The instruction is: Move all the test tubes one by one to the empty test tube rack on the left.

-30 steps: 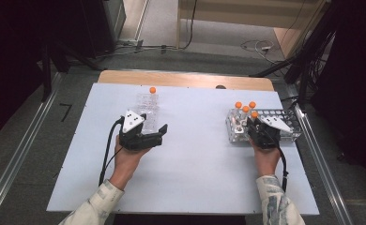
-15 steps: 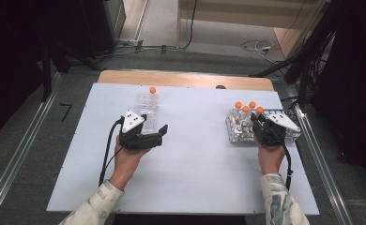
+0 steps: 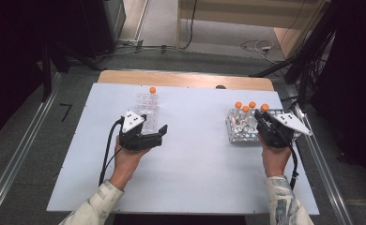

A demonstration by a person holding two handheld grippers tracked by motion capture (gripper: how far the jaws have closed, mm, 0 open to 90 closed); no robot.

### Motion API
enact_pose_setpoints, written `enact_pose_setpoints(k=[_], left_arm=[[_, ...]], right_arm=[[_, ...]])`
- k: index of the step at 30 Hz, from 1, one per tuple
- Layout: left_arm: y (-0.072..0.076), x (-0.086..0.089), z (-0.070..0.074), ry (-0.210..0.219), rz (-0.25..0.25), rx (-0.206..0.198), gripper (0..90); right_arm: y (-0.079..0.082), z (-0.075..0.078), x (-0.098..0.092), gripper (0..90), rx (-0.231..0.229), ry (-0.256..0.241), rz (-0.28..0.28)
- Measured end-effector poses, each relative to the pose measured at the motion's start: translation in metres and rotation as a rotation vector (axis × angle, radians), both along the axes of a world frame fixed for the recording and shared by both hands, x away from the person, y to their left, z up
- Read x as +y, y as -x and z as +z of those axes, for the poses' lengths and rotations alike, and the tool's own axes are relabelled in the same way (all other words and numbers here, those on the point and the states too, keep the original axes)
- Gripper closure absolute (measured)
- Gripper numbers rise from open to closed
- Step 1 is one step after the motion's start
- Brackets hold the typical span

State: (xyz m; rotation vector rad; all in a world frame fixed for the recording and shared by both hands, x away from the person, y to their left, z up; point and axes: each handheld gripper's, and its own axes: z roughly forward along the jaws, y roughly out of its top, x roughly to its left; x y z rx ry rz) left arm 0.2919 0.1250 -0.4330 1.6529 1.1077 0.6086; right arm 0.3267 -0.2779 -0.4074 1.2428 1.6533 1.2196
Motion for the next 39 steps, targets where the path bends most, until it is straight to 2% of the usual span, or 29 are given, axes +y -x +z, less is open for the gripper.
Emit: enact_pose_setpoints(k=[6, 7, 11, 16, 18, 22, 23, 25, 30, 34, 39], left_arm=[[0.0, -0.001, -0.001, -0.002, -0.001, 0.007, 15.8], [0.0, -0.001, -0.001, -0.001, -0.001, 0.007, 15.8], [0.0, -0.001, 0.0, 0.003, -0.004, 0.001, 16.5], [0.001, -0.002, 0.0, 0.009, -0.011, 0.003, 16.6], [0.001, -0.003, 0.0, 0.006, -0.014, 0.004, 16.7], [0.001, -0.006, 0.001, 0.007, -0.022, -0.001, 18.6], [0.0, -0.007, 0.001, 0.007, -0.025, -0.002, 18.8], [-0.001, -0.008, 0.001, 0.008, -0.027, -0.003, 18.8], [-0.002, -0.013, 0.003, 0.016, -0.038, -0.001, 18.8], [-0.004, -0.016, 0.003, 0.015, -0.044, 0.001, 18.8], [-0.004, -0.022, 0.004, 0.018, -0.062, 0.001, 18.8]], right_arm=[[0.009, 0.007, 0.017, 72.2, -0.013, 0.002, 0.079], [0.011, 0.007, 0.025, 72.2, -0.012, 0.013, 0.106], [0.011, 0.005, 0.036, 72.3, -0.007, 0.025, 0.136], [0.011, 0.0, 0.056, 72.3, 0.015, 0.034, 0.184], [0.01, -0.004, 0.07, 72.4, 0.02, 0.052, 0.215], [0.01, -0.008, 0.082, 72.4, 0.032, 0.063, 0.239], [0.009, -0.012, 0.091, 72.4, 0.046, 0.062, 0.258], [0.009, -0.013, 0.095, 72.4, 0.051, 0.063, 0.264], [0.009, -0.026, 0.12, 72.4, 0.074, 0.093, 0.309], [0.008, -0.036, 0.133, 72.4, 0.095, 0.097, 0.331], [0.009, -0.041, 0.147, 72.3, 0.099, 0.104, 0.368]])
